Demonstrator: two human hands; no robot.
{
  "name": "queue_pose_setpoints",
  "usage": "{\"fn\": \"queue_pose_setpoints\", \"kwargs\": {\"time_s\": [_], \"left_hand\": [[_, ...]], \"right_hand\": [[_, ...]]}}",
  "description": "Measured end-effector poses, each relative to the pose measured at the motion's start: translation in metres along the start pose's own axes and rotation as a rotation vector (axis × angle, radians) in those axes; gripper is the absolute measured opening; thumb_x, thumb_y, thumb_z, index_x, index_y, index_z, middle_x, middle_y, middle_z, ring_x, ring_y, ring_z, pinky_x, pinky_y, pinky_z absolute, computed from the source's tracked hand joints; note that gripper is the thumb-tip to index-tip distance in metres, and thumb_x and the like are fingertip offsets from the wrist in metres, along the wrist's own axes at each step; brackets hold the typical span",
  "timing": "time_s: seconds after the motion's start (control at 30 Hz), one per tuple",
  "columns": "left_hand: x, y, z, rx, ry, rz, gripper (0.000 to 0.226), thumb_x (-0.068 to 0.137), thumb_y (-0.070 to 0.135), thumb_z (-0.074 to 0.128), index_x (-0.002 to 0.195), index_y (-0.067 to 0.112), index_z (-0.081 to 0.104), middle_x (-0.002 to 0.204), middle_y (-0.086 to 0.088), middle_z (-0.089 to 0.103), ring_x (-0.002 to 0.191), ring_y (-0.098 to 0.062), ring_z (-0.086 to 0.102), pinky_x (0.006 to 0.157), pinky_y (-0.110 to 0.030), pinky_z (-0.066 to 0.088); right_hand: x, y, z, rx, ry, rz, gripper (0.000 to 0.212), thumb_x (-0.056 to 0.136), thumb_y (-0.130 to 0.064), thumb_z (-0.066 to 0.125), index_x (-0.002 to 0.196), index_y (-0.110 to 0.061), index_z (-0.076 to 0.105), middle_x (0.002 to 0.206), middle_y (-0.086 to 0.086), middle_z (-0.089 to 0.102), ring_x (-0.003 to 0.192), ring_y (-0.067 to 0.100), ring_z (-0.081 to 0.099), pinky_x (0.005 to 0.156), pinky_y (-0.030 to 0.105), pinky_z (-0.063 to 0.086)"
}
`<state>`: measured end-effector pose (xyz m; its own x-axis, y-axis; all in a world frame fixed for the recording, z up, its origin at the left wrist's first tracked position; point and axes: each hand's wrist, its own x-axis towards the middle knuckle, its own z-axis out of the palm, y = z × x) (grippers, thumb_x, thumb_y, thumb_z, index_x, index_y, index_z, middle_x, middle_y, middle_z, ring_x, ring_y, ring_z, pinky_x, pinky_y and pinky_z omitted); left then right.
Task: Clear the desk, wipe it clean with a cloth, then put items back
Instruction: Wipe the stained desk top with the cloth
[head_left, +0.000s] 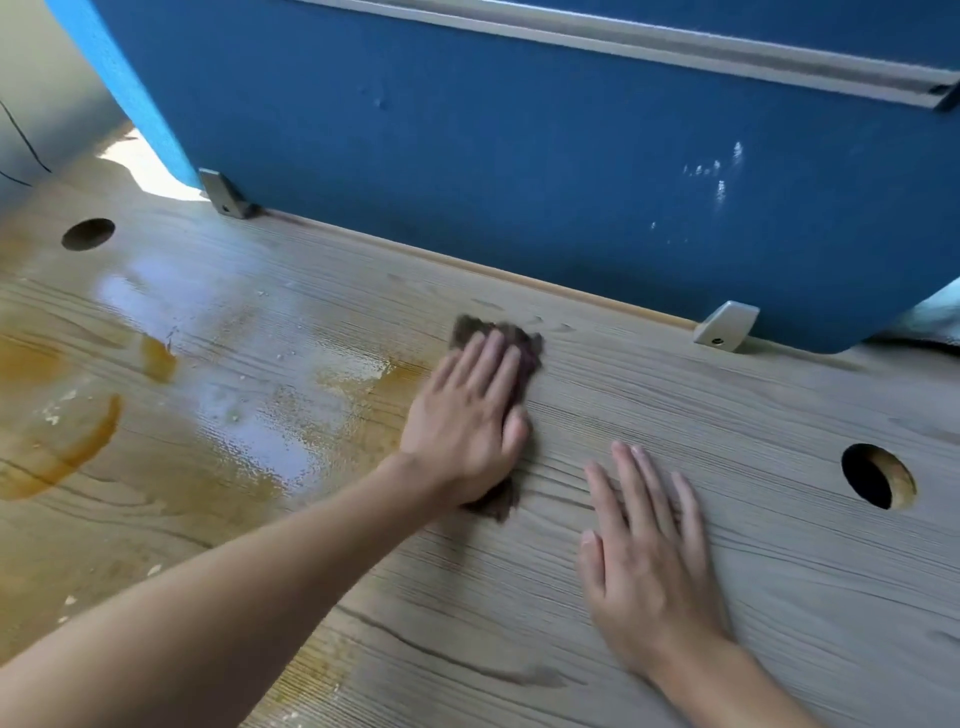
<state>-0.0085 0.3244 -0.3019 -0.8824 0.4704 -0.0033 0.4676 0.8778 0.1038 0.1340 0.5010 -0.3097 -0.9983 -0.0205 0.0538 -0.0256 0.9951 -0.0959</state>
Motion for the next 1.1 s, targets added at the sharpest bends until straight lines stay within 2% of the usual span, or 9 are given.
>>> {"fn": "queue_pose_setpoints", "kwargs": {"time_s": [0.17, 0.23, 0.37, 0.43, 0.6, 0.7, 0.87, 0.93, 1.1], "left_hand": [[-0.059, 0.013, -0.002, -0.068, -0.088, 0.443, 0.066, 0.100, 0.047, 0.030, 0.159, 0.019, 0.020, 0.166, -0.005, 0.009, 0.154, -0.016, 0.001, 0.125, -0.036, 0.004], [-0.035, -0.001, -0.003, -0.036, -0.086, 0.430, 0.066, 0.099, 0.047, 0.026, 0.159, 0.024, 0.017, 0.166, -0.001, 0.007, 0.154, -0.014, 0.000, 0.125, -0.034, 0.002], [0.020, -0.024, -0.003, 0.025, -0.052, 0.012, 0.068, 0.097, 0.050, 0.009, 0.160, 0.024, 0.008, 0.167, -0.001, 0.001, 0.153, -0.012, -0.006, 0.125, -0.034, 0.000], [0.017, -0.016, 0.001, 0.023, -0.040, -0.046, 0.069, 0.097, 0.049, 0.006, 0.160, 0.020, 0.006, 0.167, -0.002, -0.001, 0.153, -0.014, -0.008, 0.125, -0.036, 0.000], [-0.060, 0.017, 0.000, 0.000, -0.023, 0.284, 0.066, 0.101, 0.048, 0.025, 0.157, 0.013, 0.022, 0.165, -0.009, 0.012, 0.154, -0.021, 0.005, 0.123, -0.039, 0.008], [-0.050, -0.002, -0.003, -0.005, -0.097, 0.431, 0.065, 0.101, 0.048, 0.025, 0.159, 0.021, 0.017, 0.166, -0.001, 0.005, 0.154, -0.014, 0.000, 0.125, -0.034, 0.003], [0.019, -0.033, -0.005, 0.018, -0.046, -0.075, 0.069, 0.097, 0.050, 0.009, 0.160, 0.022, 0.007, 0.166, -0.001, -0.002, 0.153, -0.015, -0.004, 0.124, -0.032, -0.003], [0.013, -0.024, -0.001, 0.010, -0.037, -0.105, 0.070, 0.097, 0.051, 0.007, 0.160, 0.020, 0.004, 0.166, -0.001, -0.004, 0.153, -0.014, -0.009, 0.125, -0.035, -0.002], [-0.078, 0.014, -0.001, -0.006, -0.047, 0.350, 0.066, 0.101, 0.049, 0.028, 0.159, 0.017, 0.019, 0.166, -0.004, 0.010, 0.154, -0.018, 0.002, 0.124, -0.038, 0.009]], "right_hand": [[-0.002, -0.001, -0.003, -0.020, 0.019, -0.006, 0.061, 0.088, -0.034, 0.037, 0.140, -0.006, 0.054, 0.154, 0.018, 0.040, 0.145, 0.032, 0.035, 0.113, 0.060, 0.030], [-0.001, 0.000, -0.004, -0.016, 0.013, -0.006, 0.062, 0.088, -0.034, 0.037, 0.141, -0.006, 0.053, 0.154, 0.018, 0.040, 0.144, 0.032, 0.036, 0.113, 0.059, 0.030], [0.000, -0.003, -0.003, -0.039, -0.031, -0.007, 0.063, 0.091, -0.037, 0.035, 0.146, -0.009, 0.047, 0.157, 0.016, 0.036, 0.147, 0.030, 0.031, 0.115, 0.057, 0.027], [0.000, -0.002, -0.003, -0.037, -0.034, -0.004, 0.063, 0.091, -0.037, 0.035, 0.147, -0.009, 0.046, 0.157, 0.016, 0.036, 0.147, 0.029, 0.030, 0.116, 0.057, 0.026], [0.001, -0.002, -0.004, -0.009, -0.015, -0.001, 0.063, 0.088, -0.036, 0.038, 0.143, -0.009, 0.052, 0.155, 0.017, 0.039, 0.146, 0.031, 0.034, 0.115, 0.058, 0.029], [0.001, -0.002, -0.004, -0.005, -0.010, -0.004, 0.063, 0.087, -0.036, 0.039, 0.143, -0.009, 0.051, 0.155, 0.016, 0.038, 0.146, 0.030, 0.033, 0.114, 0.058, 0.029], [0.000, -0.001, -0.005, -0.023, -0.034, -0.001, 0.063, 0.091, -0.038, 0.036, 0.146, -0.011, 0.048, 0.157, 0.015, 0.037, 0.147, 0.029, 0.030, 0.115, 0.057, 0.028], [0.001, -0.001, -0.005, -0.018, -0.034, 0.004, 0.062, 0.091, -0.038, 0.036, 0.146, -0.011, 0.048, 0.157, 0.015, 0.036, 0.147, 0.029, 0.030, 0.115, 0.057, 0.028], [0.001, -0.001, -0.004, 0.001, -0.030, 0.004, 0.063, 0.087, -0.037, 0.038, 0.142, -0.010, 0.053, 0.155, 0.016, 0.039, 0.146, 0.030, 0.034, 0.114, 0.058, 0.030]]}}
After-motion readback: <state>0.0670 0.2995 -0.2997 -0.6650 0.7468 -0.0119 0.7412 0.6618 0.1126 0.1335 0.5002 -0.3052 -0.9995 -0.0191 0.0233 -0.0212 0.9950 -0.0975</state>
